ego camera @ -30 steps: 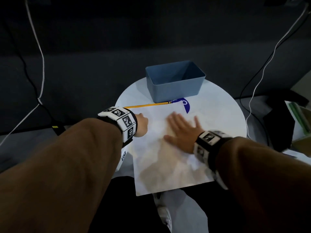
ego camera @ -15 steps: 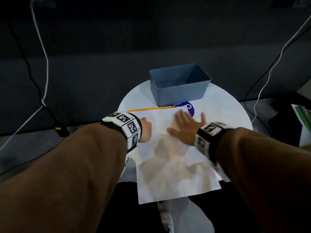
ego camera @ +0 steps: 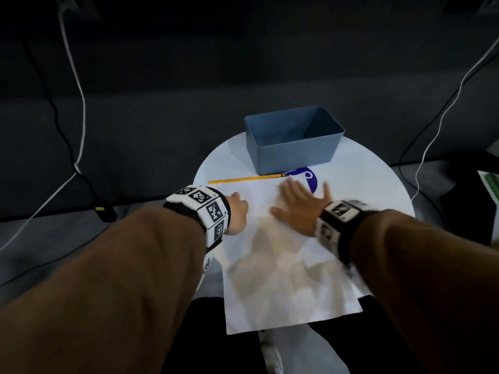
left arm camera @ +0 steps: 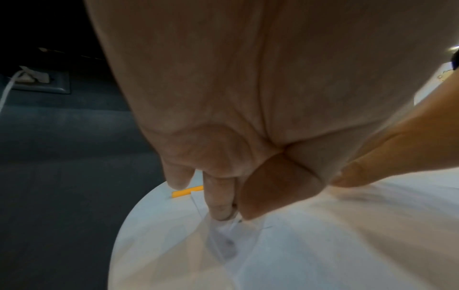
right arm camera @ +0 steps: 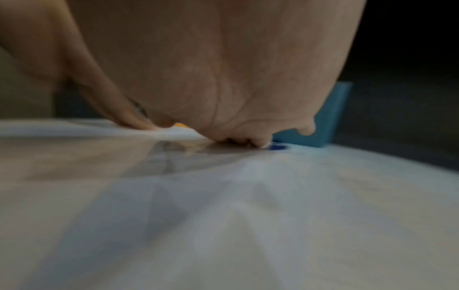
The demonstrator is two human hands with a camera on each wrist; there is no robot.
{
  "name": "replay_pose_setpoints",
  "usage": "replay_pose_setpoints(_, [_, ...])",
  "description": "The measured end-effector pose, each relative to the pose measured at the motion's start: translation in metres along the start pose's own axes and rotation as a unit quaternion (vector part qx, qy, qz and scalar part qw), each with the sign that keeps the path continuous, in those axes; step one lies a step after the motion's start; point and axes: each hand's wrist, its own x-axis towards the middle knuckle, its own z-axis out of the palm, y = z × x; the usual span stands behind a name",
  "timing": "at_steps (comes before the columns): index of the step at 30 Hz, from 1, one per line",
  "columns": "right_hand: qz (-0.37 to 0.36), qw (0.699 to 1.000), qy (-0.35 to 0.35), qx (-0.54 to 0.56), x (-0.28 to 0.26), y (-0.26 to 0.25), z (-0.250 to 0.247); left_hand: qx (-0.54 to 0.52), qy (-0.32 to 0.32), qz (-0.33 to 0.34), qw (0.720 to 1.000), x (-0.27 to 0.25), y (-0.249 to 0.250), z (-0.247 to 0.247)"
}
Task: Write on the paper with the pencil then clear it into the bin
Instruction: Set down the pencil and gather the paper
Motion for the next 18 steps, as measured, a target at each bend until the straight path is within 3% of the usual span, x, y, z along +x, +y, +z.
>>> replay_pose_setpoints(3, [0.095, 0.994, -0.020, -0.046, -0.012, 0.049, -0.007, 0.001, -0.001, -0.008, 1.000, -0.003, 0.004, -0.001])
replay_pose_setpoints(5, [0.096, 0.994, -0.020, -0.053, -0.019, 0.052, -0.014, -0.001, 0.002, -0.006, 1.000, -0.003, 0.004, -0.003])
replay_pose_setpoints(9, [-0.063, 0.997, 0.015, -0.035, -0.017, -0.008, -0.019, -0.010, 0.004, 0.005, 1.000, -0.009, 0.000, -0.004])
replay_pose_setpoints(12, [-0.160, 0.986, -0.016, -0.050, -0.017, -0.043, -0.016, 0.014, 0.015, 0.019, 1.000, -0.013, 0.002, -0.003])
replay_pose_setpoints(14, [-0.132, 0.990, -0.025, -0.047, -0.016, -0.031, -0.010, 0.011, 0.008, 0.007, 1.000, -0.009, 0.002, -0.001])
replay_pose_setpoints(18, [-0.006, 0.998, -0.022, -0.063, -0.019, 0.032, -0.005, 0.004, -0.001, -0.007, 1.000, -0.006, 0.004, 0.003])
